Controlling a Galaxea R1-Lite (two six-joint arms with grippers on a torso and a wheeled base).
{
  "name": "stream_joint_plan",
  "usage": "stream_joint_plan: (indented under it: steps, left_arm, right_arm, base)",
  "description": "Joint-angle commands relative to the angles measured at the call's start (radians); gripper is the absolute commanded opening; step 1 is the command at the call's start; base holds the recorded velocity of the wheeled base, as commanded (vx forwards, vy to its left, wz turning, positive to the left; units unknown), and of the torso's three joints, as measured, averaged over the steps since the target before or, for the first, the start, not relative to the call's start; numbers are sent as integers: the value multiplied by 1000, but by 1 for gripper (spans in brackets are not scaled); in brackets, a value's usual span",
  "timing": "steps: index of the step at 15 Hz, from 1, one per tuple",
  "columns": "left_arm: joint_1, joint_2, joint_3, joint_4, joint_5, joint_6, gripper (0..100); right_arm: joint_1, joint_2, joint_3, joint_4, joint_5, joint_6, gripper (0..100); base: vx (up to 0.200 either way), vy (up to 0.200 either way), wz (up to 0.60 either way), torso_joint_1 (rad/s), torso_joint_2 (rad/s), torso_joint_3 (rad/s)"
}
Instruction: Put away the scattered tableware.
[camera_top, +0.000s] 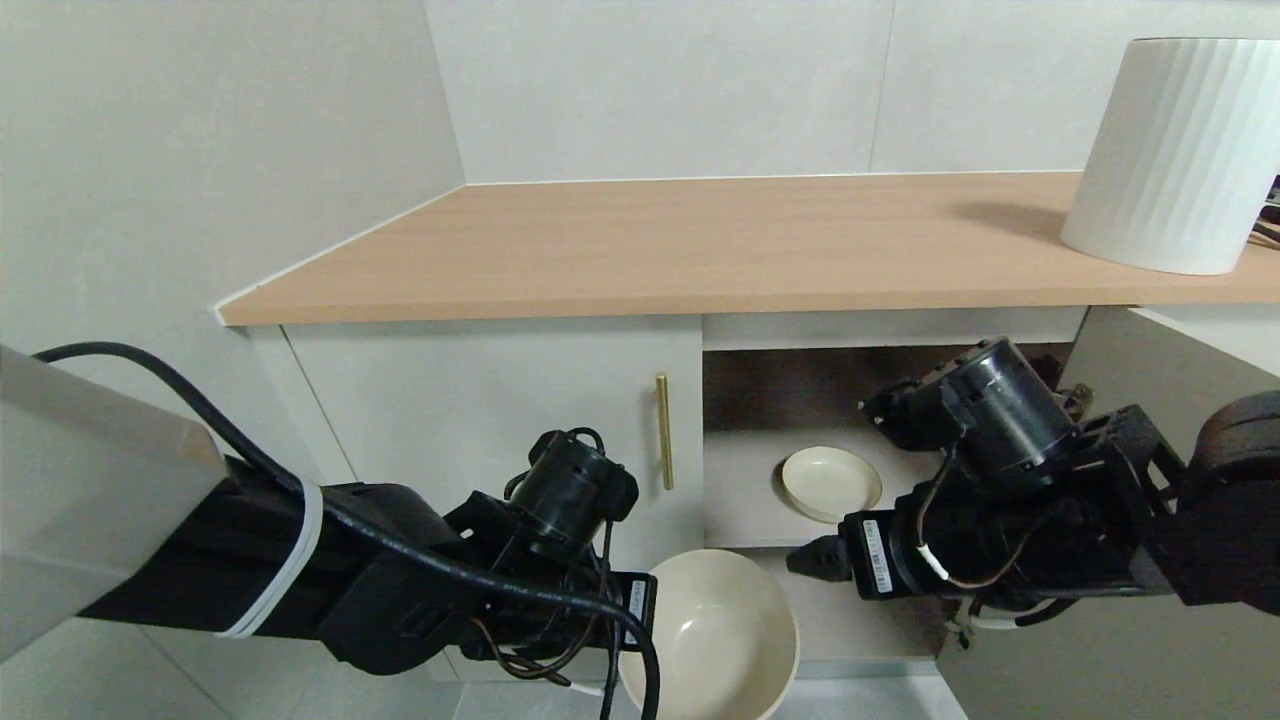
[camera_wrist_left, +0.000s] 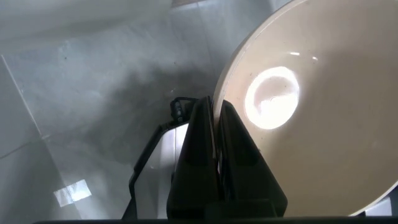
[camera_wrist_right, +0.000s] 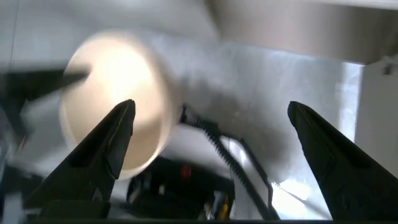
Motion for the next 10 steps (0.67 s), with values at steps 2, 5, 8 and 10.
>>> stream_joint_plan:
  steps: [2, 5, 8, 10]
  left_arm:
    - [-2, -1, 0, 0, 0, -1, 0]
    - [-2, 1, 2, 0, 0, -1, 0]
    - [-4, 2, 2, 1, 0, -1, 0]
    - [-4, 4, 2, 1, 0, -1, 0]
  right_arm:
    - [40, 78, 7, -1, -4, 2, 100]
    - [46, 158, -3, -6, -6, 10, 100]
    - [45, 187, -9, -14, -7, 13, 100]
    - [45, 196, -9, -26, -7, 13, 100]
  base:
    - [0, 0, 0, 0, 0, 0]
    - [0, 0, 0, 0, 0, 0]
    - [0, 0, 0, 0, 0, 0]
    - [0, 0, 0, 0, 0, 0]
